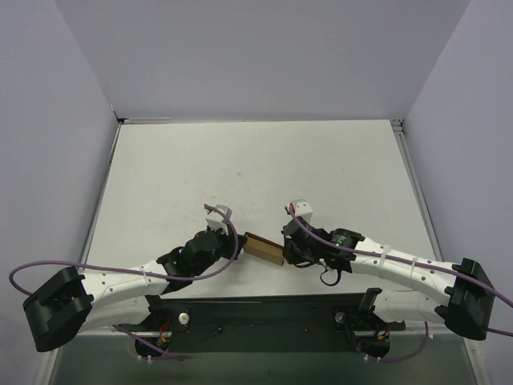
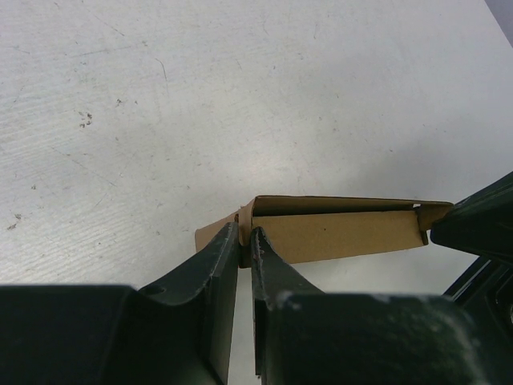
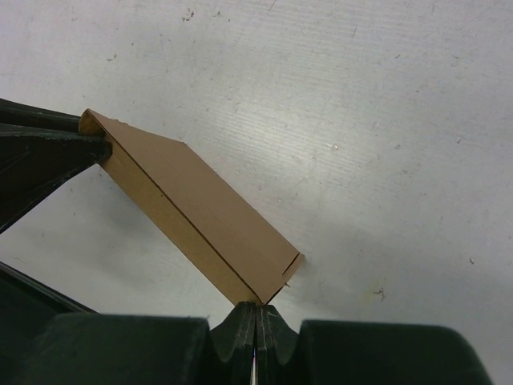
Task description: Fold the paper box
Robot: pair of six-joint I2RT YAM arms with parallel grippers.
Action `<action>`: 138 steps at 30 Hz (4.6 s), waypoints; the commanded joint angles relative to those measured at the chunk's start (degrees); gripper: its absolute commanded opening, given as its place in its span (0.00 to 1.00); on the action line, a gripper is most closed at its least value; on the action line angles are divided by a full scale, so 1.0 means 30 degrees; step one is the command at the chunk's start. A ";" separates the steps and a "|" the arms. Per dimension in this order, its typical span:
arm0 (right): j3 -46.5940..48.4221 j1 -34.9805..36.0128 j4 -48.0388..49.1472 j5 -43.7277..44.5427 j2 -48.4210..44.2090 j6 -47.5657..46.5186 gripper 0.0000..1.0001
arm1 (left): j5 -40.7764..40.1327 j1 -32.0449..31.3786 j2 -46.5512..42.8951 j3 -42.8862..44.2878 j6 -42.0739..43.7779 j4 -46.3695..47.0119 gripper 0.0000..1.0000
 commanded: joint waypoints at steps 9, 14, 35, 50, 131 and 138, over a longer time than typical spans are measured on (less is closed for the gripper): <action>0.0370 0.0261 -0.1872 0.0383 0.0726 -0.0221 0.00 | 0.1044 -0.0359 0.0089 0.0101 -0.0010 -0.1921 0.20; 0.0428 0.0290 -0.1755 0.0354 0.1136 -0.0338 0.00 | 0.1162 -0.0359 0.0235 0.0130 -0.0010 -0.1803 0.20; 0.2419 0.0379 -0.3599 0.1056 0.0082 -0.0543 0.38 | 0.0839 -0.0330 -0.0438 0.0365 0.0282 -0.2565 0.20; 0.3153 -0.0589 -0.3425 0.0795 0.0433 -0.2360 0.24 | 0.0810 -0.0330 -0.0497 0.0394 0.0253 -0.2711 0.20; -0.0216 0.0084 0.3051 0.2022 0.0609 0.4993 0.00 | 0.0898 -0.2879 -0.0408 -0.0250 -0.0743 -0.1217 0.19; -0.0362 0.0378 0.2758 0.2140 0.0609 0.5023 0.00 | 0.0722 -0.2878 -0.0643 -0.0543 -0.0889 -0.1159 0.19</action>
